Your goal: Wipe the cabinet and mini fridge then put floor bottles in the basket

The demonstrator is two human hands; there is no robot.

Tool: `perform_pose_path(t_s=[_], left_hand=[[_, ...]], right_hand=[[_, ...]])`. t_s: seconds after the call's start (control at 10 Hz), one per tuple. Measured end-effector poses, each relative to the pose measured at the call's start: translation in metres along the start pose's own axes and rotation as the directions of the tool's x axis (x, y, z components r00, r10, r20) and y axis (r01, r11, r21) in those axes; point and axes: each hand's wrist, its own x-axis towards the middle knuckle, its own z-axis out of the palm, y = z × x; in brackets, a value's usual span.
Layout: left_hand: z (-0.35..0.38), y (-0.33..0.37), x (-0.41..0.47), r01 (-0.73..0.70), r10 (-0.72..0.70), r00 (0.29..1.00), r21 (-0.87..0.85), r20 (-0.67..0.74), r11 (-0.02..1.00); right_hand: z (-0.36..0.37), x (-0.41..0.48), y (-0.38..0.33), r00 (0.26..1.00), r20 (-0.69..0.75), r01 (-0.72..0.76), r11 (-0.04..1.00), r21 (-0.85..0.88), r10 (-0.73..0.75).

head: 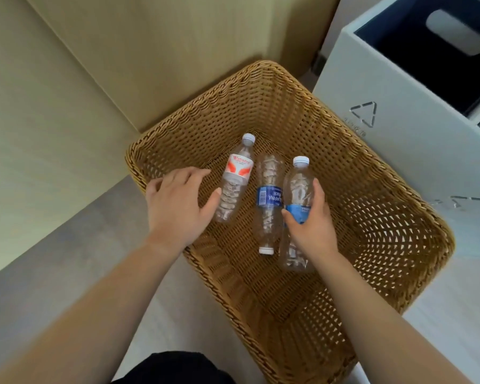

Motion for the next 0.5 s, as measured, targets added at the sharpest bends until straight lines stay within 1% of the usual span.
perform_pose_path(t_s=[0.1, 0.2, 0.3, 0.4, 0.5], left_hand=[[-0.001, 0.002, 0.001, -0.068, 0.065, 0.997, -0.089, -0.029, 0.994], [-0.001, 0.0, -0.001, -0.079, 0.075, 0.996, -0.103, -0.047, 0.991], [-0.002, 0.0, 0.0, -0.086, 0.085, 0.996, -0.074, -0.007, 0.994], [-0.004, 0.001, 0.002, -0.096, 0.096, 0.995, -0.054, 0.003, 0.994], [-0.006, 0.001, 0.0, -0.091, 0.092, 0.993, -0.019, 0.07, 0.996]], right_hand=[[0.016, 0.0, 0.007, 0.999, 0.044, -0.006, 1.0, 0.006, 0.006], [0.027, 0.003, 0.01, 0.996, 0.088, 0.007, 1.0, 0.011, -0.008], [0.027, 0.007, 0.013, 0.992, 0.129, -0.012, 1.0, -0.017, 0.014], [0.023, 0.01, 0.015, 0.99, 0.136, -0.03, 0.999, -0.03, 0.034], [0.016, 0.009, 0.011, 0.994, 0.106, 0.005, 0.998, -0.06, 0.002]])
